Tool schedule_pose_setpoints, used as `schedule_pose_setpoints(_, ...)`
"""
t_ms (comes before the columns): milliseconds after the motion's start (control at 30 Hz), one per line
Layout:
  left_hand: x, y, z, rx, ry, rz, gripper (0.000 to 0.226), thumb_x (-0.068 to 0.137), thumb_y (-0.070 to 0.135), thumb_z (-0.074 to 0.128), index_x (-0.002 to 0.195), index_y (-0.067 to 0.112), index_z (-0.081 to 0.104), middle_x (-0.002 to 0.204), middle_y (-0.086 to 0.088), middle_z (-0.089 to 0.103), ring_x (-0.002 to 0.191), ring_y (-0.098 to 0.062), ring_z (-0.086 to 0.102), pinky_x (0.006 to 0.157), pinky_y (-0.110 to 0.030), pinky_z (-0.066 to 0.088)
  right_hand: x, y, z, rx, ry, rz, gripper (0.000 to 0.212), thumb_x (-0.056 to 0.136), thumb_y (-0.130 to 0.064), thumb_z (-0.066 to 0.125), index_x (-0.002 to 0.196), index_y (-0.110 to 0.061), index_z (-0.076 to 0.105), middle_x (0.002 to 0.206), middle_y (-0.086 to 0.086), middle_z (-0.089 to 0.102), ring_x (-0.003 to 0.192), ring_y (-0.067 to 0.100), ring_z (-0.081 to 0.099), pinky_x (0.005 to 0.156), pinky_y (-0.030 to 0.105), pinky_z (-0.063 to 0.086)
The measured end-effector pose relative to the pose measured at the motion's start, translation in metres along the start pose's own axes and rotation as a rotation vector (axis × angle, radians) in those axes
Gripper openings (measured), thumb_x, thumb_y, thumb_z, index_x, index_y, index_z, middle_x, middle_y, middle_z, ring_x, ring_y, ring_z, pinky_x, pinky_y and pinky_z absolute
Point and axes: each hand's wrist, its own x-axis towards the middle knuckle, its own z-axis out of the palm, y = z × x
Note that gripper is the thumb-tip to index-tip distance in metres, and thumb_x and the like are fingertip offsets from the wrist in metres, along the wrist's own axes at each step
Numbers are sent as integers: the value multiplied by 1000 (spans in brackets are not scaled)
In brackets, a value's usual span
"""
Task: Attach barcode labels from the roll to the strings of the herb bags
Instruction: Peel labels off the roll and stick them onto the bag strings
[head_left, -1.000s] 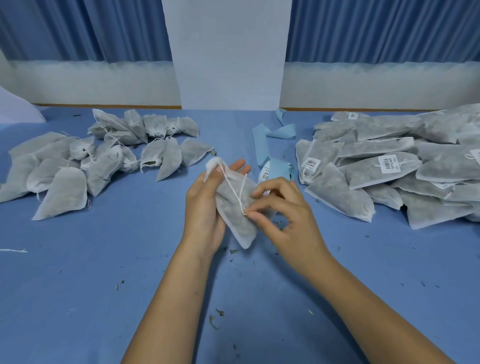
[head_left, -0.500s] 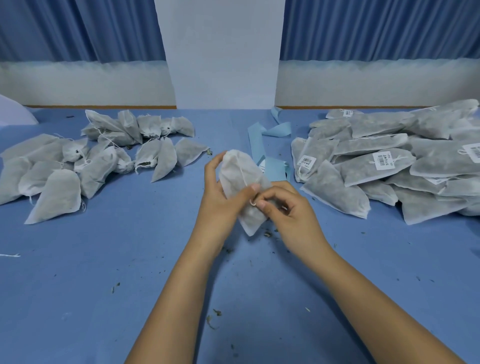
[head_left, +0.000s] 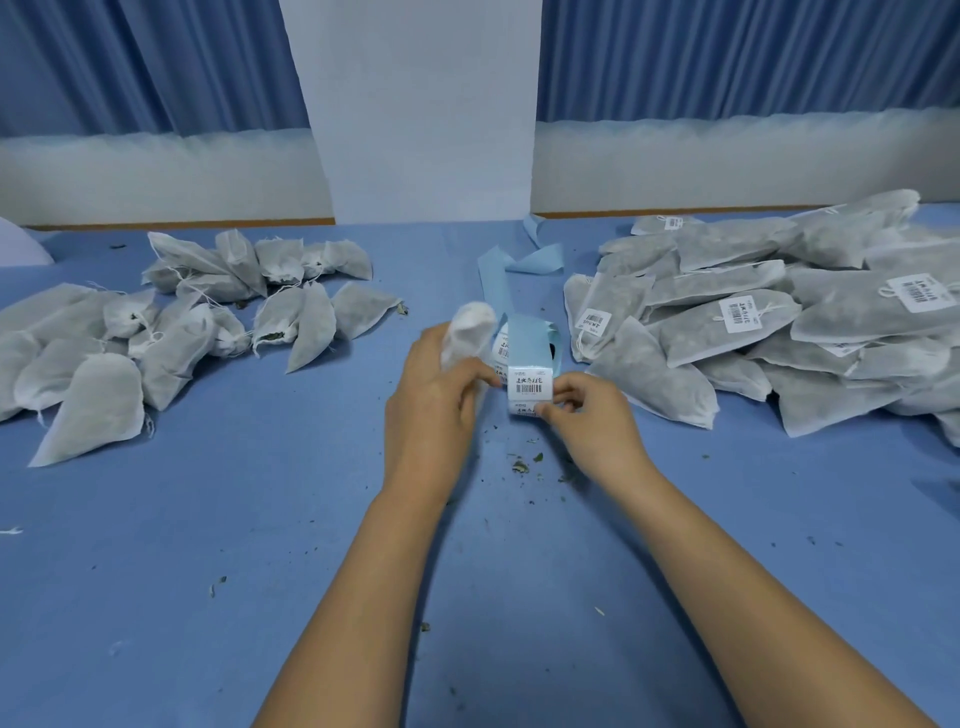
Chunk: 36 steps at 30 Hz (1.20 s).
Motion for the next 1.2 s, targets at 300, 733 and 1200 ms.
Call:
schedule_pose_setpoints(300, 0, 0, 13, 227, -153, 140, 23, 72, 25, 84, 94, 26, 77, 108, -1, 64, 98, -18, 53, 58, -24, 35, -3, -4, -8, 114, -35, -20, 15, 80, -12, 74, 71, -25, 74, 56, -19, 65, 49, -9, 54, 52, 4, 37)
schedule_pose_setpoints(733, -2, 2, 16, 314, -90, 202, 8, 75, 26, 83, 82, 25, 80, 97, -3, 67, 86, -26, 61, 53, -25, 33, -5, -7, -14, 177, -67, 20, 27, 83, 0, 66, 67, -22, 68, 73, 14, 72, 52, 11, 58, 64, 27, 48)
schedule_pose_setpoints(1200, 3, 0, -6, -447, 378, -266, 7, 89, 16, 69, 91, 19, 75, 81, 16, 46, 65, 3, 47, 63, -7, 37, -8, -13, -14, -55, 243, -71, 22, 82, -26, 71, 65, -23, 57, 61, -13, 57, 53, 7, 49, 57, 28, 42)
